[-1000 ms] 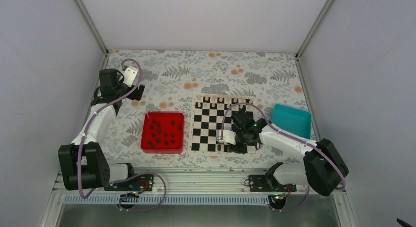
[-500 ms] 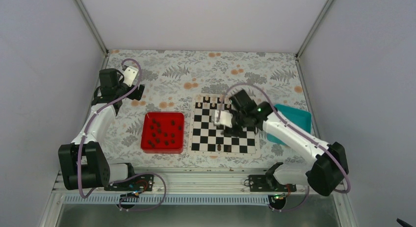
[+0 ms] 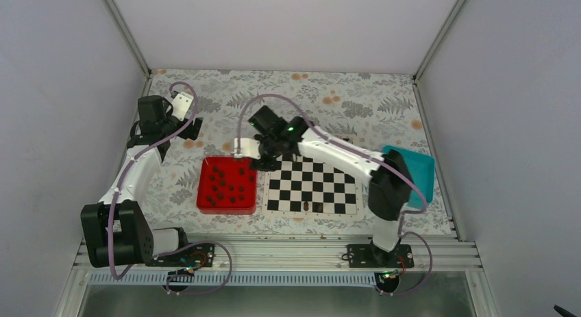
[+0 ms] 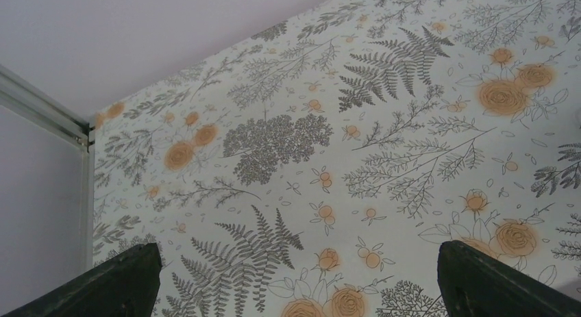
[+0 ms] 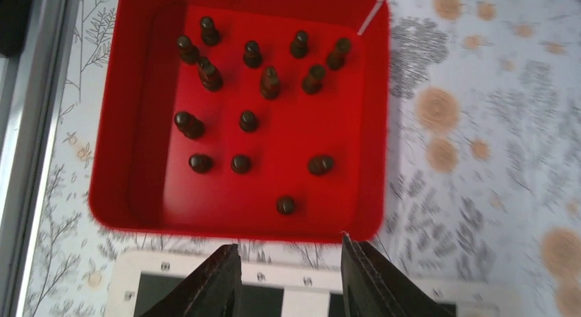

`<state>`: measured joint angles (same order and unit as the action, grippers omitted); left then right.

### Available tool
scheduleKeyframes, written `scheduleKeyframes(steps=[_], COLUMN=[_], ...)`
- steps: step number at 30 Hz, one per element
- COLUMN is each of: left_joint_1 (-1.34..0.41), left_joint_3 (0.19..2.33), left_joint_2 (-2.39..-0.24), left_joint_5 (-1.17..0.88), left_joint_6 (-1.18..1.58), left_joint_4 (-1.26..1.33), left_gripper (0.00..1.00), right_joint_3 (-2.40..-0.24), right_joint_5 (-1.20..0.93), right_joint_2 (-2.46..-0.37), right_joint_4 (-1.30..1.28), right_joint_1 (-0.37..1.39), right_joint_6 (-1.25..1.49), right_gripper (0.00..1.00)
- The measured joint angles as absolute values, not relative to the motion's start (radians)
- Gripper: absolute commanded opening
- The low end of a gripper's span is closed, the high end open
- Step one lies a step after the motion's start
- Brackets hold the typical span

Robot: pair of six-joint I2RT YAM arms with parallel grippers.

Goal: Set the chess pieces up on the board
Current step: Pick up the chess piece from the storage box.

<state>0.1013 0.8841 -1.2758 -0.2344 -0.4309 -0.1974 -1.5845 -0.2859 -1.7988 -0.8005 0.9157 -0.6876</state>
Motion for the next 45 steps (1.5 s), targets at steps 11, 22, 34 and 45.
scheduleKeyframes(steps=[11,22,34,45], left_joint_1=[0.101,0.101,0.101,0.101], left_joint_3=[0.884,0.884,0.884,0.884], left_joint_2=[-1.271,-1.256,-1.246,-1.242], left_joint_5=[-0.242,-0.248,-0.266,-0.268], left_joint_6=[-0.430,-0.429,-0.429,-0.429], left_joint_4=[-0.197,-0.197,-0.198,-0.198], left_gripper=[1.00,1.00,1.00,1.00], right_joint_3=[-1.774,-1.869,-1.917,-1.925], right_joint_5=[-0.258,-0.303,-0.371,-0.381], right_joint_2=[-2.097,-2.222,-2.278,-2.331], right_joint_4=[-0.744,-0.703,-0.712,-0.704], right_joint_1=[1.014,1.017,1.028,1.041], right_joint_6=[-0.657,-0.657,-0.661,-0.660], right_gripper=[0.38,0.32,0.28,0.28])
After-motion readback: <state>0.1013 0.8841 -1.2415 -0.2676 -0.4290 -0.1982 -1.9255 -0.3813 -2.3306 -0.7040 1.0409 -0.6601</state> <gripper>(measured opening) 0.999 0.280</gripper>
